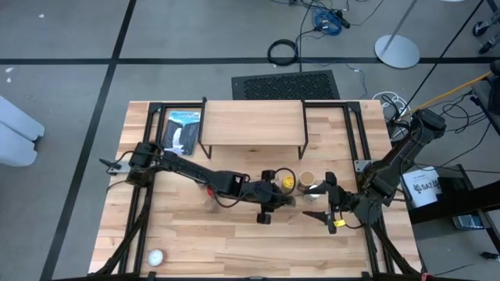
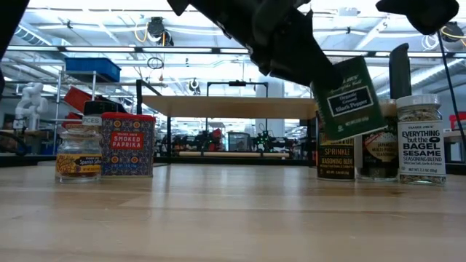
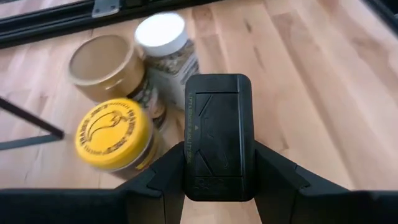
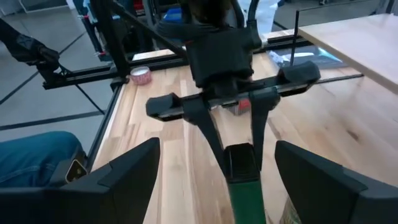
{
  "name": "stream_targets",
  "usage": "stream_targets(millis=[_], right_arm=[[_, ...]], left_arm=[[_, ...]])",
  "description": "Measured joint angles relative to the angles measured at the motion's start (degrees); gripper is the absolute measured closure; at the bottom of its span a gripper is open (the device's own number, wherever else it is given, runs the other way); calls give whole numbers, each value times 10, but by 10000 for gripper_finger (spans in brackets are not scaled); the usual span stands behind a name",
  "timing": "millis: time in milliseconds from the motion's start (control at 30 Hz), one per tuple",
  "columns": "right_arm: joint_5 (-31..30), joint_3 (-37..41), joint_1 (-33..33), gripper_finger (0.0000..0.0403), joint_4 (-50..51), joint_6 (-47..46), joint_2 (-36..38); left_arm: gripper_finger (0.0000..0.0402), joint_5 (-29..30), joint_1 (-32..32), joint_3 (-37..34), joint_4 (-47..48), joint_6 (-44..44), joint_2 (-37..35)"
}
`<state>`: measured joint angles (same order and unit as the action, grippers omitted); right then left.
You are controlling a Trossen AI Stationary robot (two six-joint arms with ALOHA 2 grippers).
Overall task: Shelf spices
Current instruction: Remove the black seasoning can from the shelf
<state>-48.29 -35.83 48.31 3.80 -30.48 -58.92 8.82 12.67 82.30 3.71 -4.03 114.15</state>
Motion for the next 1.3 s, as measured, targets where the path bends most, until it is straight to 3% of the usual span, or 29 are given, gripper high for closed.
stream_targets(millis=[1300], right_arm=[[6, 0, -1, 96, -2, -1, 0]], left_arm=[[246, -18, -3, 0, 19, 3, 39]])
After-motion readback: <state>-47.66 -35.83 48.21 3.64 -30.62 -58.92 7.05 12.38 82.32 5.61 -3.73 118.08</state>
